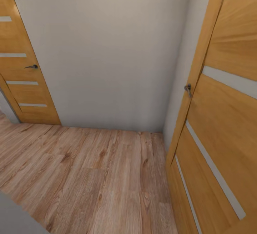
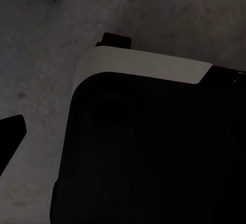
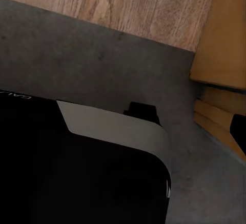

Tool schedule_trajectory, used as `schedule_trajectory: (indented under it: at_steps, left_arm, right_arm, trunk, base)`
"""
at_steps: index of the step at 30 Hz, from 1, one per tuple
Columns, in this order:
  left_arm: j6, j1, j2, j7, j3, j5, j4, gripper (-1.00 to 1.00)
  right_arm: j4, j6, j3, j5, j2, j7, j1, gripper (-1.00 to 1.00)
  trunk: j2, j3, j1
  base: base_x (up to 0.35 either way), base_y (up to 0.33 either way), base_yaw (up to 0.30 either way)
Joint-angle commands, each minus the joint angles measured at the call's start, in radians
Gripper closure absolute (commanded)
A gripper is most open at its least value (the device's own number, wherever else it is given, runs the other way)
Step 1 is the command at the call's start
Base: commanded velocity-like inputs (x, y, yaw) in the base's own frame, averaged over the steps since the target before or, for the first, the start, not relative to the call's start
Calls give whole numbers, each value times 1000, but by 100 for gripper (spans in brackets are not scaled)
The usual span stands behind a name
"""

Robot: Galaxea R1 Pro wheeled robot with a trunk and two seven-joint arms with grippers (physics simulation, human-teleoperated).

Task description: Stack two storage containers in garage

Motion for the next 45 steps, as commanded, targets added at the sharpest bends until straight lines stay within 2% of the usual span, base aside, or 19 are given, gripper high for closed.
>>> schedule_trajectory:
  at_steps: [1, 12, 20, 34, 45]
  left_arm:
    - [-7, -1, -1, 1, 7, 3, 4, -100]
    - [-6, -1, 2, 1, 7, 3, 4, -100]
    - [-6, -1, 2, 0, 8, 3, 4, -100]
    - [-6, -1, 2, 1, 8, 4, 4, -100]
    - [-6, -1, 2, 1, 8, 3, 3, -100]
  right_arm:
    - [1, -2, 2, 4, 0, 0, -1, -100]
    - [1, -3, 2, 3, -2, 0, -1, -100]
    - [2, -3, 5, 9, -6, 2, -1, -100]
    - [2, -4, 6, 9, -5, 2, -1, -100]
    - [2, -4, 6, 9, -5, 1, -1, -100]
  trunk:
    - [0, -1, 0]
    - [0, -1, 0]
    - [0, -1, 0]
    - [0, -1, 0]
    - [0, -1, 0]
  base:
    - [10, -6, 0]
    - [72, 0, 0]
    - [209, 77, 0]
    - [33, 5, 0]
    - [296, 0, 0]
